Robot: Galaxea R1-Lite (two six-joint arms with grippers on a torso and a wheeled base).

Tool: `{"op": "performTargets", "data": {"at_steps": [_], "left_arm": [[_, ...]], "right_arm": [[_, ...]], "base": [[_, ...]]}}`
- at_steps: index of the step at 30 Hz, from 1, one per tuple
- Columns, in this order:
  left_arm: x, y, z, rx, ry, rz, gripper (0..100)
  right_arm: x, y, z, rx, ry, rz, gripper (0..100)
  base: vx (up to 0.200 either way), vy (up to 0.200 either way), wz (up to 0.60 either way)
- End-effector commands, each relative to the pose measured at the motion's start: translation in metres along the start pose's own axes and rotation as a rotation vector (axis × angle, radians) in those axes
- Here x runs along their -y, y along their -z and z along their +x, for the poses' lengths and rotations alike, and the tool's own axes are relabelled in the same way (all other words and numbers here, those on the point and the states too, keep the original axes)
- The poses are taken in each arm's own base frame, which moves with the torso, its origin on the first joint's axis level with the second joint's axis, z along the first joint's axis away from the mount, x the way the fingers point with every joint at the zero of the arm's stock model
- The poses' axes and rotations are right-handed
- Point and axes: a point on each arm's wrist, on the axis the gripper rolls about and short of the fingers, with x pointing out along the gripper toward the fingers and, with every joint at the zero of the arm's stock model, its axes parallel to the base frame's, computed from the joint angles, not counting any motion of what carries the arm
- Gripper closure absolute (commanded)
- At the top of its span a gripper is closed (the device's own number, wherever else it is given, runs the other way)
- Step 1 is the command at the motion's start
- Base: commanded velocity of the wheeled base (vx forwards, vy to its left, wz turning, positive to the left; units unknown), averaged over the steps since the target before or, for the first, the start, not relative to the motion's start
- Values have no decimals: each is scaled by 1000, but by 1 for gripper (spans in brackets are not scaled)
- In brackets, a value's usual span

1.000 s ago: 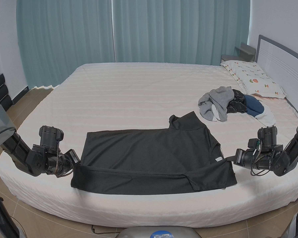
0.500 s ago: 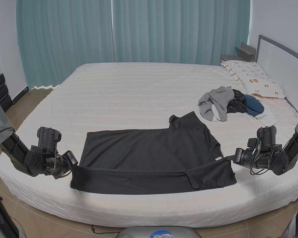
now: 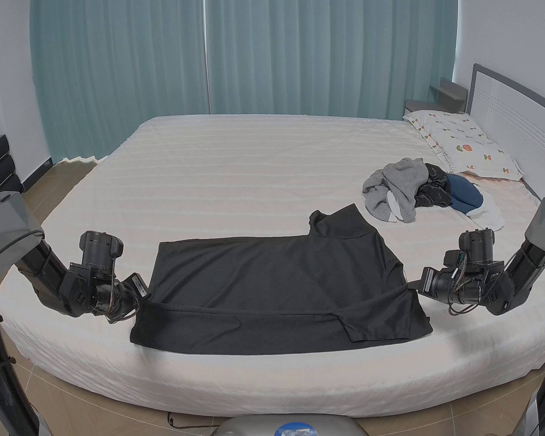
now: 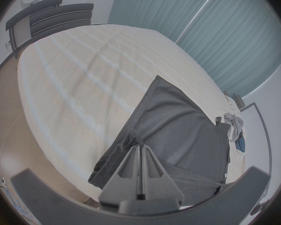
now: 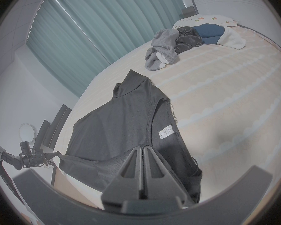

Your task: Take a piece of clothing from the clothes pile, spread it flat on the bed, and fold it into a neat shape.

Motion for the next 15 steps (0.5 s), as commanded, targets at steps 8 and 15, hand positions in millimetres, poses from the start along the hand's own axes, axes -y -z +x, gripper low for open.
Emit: {"op": "performTargets", "data": {"at_steps": [8,15], "left_arm": [[0,0,25,-35,-1,-37,0],[-3,-5,24,-28,1,-70,0]], "right_arm": [[10,9,27,-36,13,42,0],[8,1,22,-7,2,122,0]], "base": [[0,0,0],[0,0,0]]}}
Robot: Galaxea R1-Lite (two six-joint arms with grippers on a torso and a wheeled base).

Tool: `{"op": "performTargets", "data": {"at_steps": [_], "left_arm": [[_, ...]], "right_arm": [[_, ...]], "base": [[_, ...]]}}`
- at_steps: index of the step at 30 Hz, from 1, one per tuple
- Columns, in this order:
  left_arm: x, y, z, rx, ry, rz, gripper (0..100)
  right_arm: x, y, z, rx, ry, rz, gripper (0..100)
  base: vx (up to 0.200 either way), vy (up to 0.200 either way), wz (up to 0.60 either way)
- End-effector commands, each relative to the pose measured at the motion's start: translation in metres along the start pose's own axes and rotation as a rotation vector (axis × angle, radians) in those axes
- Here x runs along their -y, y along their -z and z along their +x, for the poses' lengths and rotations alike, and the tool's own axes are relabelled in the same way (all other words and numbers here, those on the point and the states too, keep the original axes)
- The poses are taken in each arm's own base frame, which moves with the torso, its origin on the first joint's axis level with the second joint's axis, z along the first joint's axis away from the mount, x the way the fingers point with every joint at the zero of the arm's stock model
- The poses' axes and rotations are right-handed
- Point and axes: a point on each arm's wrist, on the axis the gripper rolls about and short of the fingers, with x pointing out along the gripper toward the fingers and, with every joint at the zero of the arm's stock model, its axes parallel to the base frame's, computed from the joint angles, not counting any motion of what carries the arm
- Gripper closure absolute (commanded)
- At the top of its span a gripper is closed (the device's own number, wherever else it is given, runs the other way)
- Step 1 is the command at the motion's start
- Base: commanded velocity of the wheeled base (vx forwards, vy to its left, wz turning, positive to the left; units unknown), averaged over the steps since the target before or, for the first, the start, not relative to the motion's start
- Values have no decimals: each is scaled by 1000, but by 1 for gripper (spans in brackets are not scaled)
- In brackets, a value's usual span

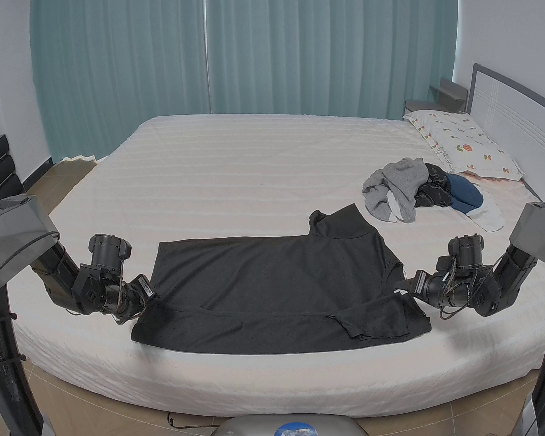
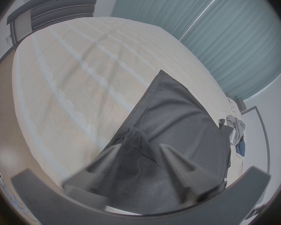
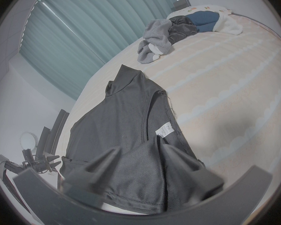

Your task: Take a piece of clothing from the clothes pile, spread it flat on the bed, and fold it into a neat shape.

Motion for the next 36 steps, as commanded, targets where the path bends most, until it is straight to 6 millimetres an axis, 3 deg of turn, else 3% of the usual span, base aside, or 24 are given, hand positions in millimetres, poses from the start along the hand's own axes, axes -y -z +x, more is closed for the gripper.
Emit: {"op": "performTargets", "data": {"at_steps": [1,6,11,21,25,36], "left_arm": [[-2,-3,1,1,1,-20,0],[-7,-27,-24,36,72,-90,0],[-15,-37,-43,-25,151,-120,0],[-20,-28,-33,-99,128,-183,0],[-25,-24,-22,-125,103,-189,0],[-23,-27,-20,-115,108,-222,0]], "right_arm": [[0,-3,-3,12,-3,25,0],[-7,-2,-25,-22,-78,118,0],[-8,11,-40,-79,-104,162,0],[-1,35,-49,-157,-62,227,0],[0,37,-51,-181,-82,235,0],[-1,37,-58,-216,-140,258,0]], "base": [[0,0,0],[0,0,0],[0,0,0],[0,0,0],[0,0,0],[0,0,0]]}}
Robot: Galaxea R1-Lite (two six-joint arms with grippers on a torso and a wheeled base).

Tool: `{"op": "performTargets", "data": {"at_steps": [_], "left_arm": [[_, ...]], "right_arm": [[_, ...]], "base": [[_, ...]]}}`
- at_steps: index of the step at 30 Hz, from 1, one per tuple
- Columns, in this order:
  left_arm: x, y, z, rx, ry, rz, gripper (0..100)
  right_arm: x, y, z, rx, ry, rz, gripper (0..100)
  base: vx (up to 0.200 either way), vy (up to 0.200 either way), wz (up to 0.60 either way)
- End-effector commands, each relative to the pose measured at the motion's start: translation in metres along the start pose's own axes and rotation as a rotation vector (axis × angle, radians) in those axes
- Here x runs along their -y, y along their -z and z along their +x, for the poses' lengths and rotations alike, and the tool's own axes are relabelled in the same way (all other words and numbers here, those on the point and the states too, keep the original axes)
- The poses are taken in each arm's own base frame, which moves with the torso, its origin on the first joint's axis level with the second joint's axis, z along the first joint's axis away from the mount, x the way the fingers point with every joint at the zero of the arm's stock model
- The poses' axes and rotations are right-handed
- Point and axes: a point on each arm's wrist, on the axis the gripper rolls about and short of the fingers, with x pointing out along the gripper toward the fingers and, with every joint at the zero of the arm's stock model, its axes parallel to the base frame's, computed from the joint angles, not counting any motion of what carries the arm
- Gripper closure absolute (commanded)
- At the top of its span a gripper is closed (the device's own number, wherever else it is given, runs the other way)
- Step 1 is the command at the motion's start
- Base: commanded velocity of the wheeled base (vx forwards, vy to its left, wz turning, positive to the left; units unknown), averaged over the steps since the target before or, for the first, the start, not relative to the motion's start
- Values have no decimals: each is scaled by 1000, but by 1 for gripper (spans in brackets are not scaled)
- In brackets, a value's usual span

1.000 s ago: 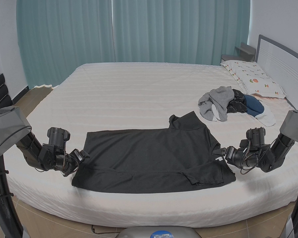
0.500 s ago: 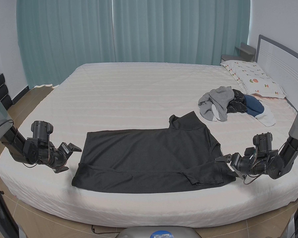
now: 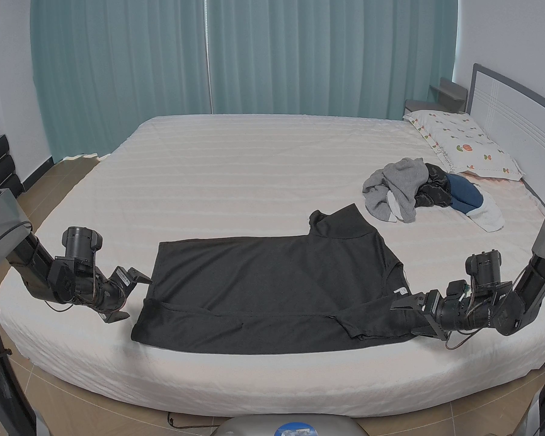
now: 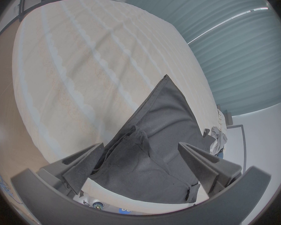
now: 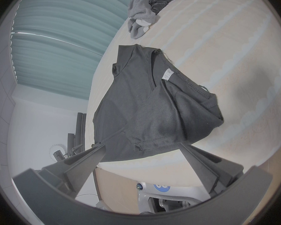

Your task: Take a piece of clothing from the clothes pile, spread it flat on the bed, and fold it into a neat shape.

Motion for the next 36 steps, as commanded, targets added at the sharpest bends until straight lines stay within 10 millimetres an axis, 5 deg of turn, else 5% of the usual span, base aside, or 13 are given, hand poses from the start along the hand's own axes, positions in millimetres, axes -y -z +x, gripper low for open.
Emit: {"op": "performTargets", "data": {"at_steps": [1,36], "left_arm": [[1,0,2,0,2,-5,0],[-2,18,12,-52,-28,120,0]], "right_arm": [[0,0,-2,5,-1,-4,0],[6,-3,7,152,29,-64,0]], "base": [[0,0,0],[29,0,0]]}}
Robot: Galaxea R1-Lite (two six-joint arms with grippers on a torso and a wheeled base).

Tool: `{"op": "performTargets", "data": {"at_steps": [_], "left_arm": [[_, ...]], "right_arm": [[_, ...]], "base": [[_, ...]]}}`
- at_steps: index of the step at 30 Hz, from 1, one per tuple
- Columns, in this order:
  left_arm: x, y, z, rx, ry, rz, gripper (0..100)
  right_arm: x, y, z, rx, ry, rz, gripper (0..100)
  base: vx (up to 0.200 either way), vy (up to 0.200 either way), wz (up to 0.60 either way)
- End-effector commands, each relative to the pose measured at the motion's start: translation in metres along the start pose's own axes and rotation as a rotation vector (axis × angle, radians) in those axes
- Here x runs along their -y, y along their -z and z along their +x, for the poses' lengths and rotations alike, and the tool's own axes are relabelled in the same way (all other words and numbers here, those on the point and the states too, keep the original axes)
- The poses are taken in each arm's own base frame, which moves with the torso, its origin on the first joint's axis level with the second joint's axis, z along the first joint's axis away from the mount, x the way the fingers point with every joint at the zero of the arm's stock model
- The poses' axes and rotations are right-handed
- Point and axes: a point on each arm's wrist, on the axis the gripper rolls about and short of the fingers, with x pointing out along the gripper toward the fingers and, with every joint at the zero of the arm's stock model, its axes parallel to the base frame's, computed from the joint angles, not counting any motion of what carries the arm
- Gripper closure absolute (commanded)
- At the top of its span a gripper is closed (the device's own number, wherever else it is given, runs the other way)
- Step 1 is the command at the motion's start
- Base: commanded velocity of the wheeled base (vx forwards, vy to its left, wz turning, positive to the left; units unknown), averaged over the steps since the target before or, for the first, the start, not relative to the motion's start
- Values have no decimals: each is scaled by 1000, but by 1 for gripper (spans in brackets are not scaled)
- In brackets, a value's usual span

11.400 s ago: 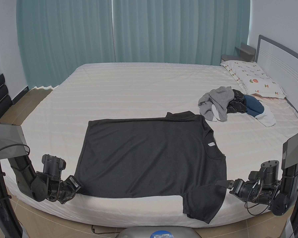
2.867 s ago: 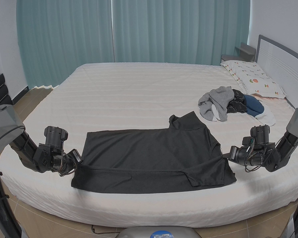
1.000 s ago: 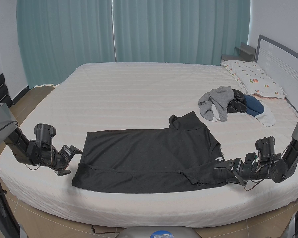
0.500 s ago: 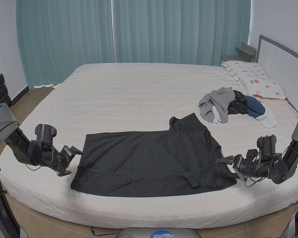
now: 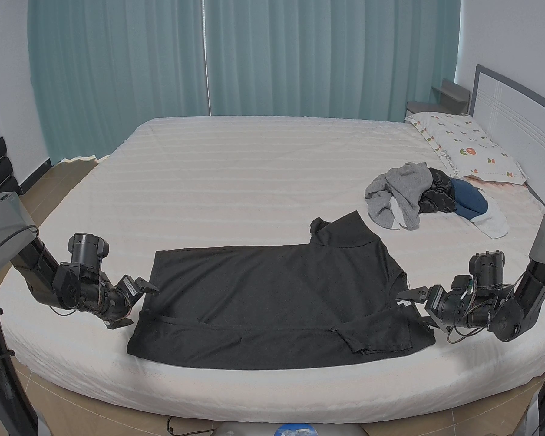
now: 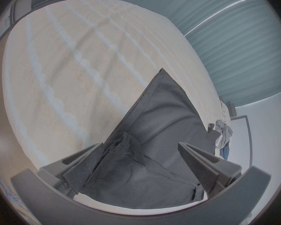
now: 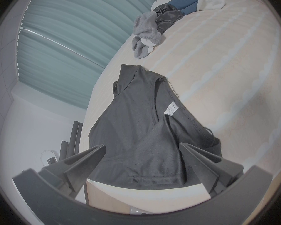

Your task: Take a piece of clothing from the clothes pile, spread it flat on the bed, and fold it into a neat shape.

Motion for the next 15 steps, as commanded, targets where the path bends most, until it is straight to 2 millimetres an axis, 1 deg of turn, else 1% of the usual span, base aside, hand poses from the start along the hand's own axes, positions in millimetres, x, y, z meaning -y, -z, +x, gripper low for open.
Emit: {"op": "performTargets", "data": {"at_steps": [1,5,6,15], "left_arm": [[1,3,7,-15,-3,11,0],[0,5,16,-28,-12,28,0],[-1,5,18,-30,-14,38,100],[-4,3,19,-26,-26,52,100]], "right_arm": [[4,2,5,-4,5,0,0],[4,2,6,6,-4,-6,0],[4,1,6,6,-4,-5,0],[3,-1,7,19,-5,-14,0]], "base": [[0,0,0],[0,0,0],[0,0,0],[0,0,0]]}}
